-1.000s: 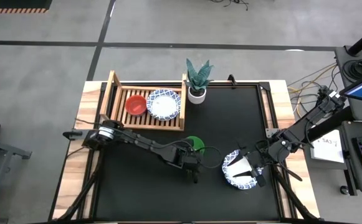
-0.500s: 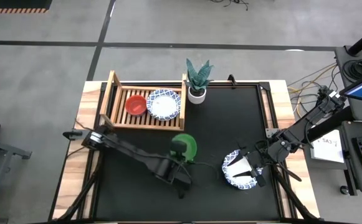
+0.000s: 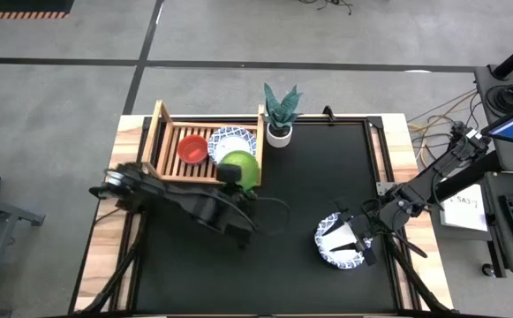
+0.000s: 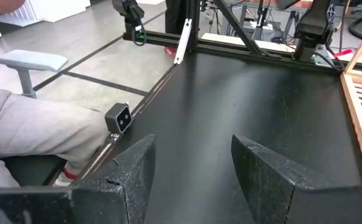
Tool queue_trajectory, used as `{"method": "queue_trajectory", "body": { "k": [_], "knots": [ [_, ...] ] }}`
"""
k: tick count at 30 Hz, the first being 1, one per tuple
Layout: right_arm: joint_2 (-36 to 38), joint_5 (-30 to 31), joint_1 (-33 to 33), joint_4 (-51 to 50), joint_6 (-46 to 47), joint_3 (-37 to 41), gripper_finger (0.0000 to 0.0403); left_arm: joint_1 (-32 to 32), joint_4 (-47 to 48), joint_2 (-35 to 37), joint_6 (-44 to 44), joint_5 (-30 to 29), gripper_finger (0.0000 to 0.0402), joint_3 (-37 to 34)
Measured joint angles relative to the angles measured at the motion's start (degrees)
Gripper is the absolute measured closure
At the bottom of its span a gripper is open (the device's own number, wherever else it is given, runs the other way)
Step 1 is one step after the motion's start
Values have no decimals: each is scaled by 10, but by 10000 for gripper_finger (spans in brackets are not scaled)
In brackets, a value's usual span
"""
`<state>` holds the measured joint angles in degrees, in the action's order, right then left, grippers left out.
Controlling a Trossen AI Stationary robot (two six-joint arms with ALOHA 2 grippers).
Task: Place and stack bowls onto a shelf
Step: Stack the green bowl on top of the orange bowl on the shelf
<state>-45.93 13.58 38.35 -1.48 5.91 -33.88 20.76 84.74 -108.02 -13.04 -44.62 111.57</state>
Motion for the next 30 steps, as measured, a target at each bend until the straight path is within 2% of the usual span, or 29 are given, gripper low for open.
{"method": "queue_trajectory", "body": {
  "k": [3, 9, 12, 15, 20, 27, 30],
  "knots": [
    [0, 0, 0, 0, 0, 1, 204, -13, -69, 75, -1, 1, 402, -102],
    [0, 0, 0, 0, -1, 1, 204, -71, -238, 225, -35, -13, 402, -351],
    [0, 0, 0, 0, -1, 1, 204, -119, -248, 274, -68, -5, 402, -446],
    [0, 0, 0, 0, -2, 1, 204, -188, -257, 304, -101, 47, 402, -513],
    [0, 0, 0, 0, -7, 1, 204, -284, -278, 325, -90, 73, 402, -570],
    [0, 0, 0, 0, -6, 1, 204, -367, -366, 332, 17, 118, 402, -587],
    [0, 0, 0, 0, -6, 1, 204, -399, -383, 327, 32, 126, 402, -588]
  ]
}}
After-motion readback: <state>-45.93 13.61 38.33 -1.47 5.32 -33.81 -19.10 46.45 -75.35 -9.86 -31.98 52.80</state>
